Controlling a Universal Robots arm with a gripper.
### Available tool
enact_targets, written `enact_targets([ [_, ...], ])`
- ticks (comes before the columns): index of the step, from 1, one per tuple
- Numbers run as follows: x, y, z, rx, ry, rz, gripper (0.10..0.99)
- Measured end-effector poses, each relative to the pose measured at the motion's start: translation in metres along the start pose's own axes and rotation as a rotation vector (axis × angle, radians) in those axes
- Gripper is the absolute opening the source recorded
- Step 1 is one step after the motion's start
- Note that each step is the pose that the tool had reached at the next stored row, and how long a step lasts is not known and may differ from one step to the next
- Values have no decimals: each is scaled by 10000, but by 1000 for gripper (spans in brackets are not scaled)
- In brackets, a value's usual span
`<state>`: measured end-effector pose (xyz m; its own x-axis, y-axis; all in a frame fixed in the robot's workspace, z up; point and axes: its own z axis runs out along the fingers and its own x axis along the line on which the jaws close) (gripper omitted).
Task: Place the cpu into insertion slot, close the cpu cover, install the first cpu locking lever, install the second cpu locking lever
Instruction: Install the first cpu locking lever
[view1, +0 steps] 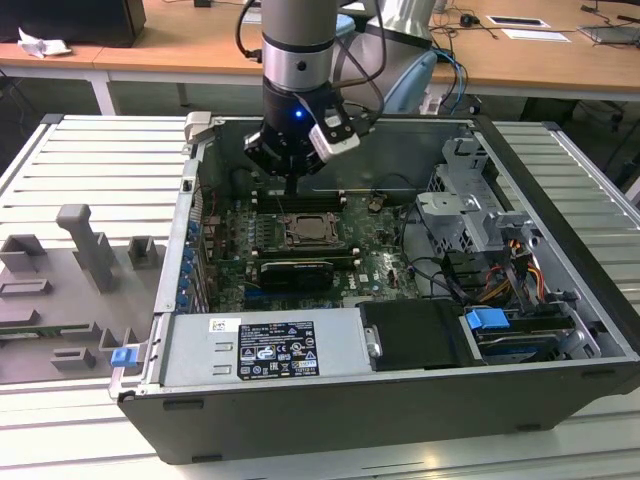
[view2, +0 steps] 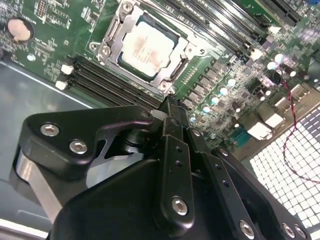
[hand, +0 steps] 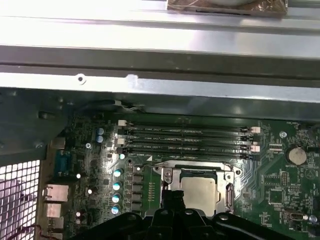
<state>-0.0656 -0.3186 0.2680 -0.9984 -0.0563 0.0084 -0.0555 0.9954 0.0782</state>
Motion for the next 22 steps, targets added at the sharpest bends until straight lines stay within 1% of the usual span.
enact_targets([
  [2, 60, 4, 2, 0, -20, -7, 106],
  [6, 132, 7, 6, -5, -46, -54, 106],
  [8, 216, 12, 9, -4, -98, -60, 106],
  [11, 363, 19, 21, -1, -192, -66, 106],
  [12, 390, 21, 26, -3, -210, -68, 106],
  [14, 404, 34, 40, -11, -224, -69, 106],
  [21, 394, 217, 80, -13, -224, -69, 106],
  [22, 394, 225, 83, -14, -224, -68, 106],
])
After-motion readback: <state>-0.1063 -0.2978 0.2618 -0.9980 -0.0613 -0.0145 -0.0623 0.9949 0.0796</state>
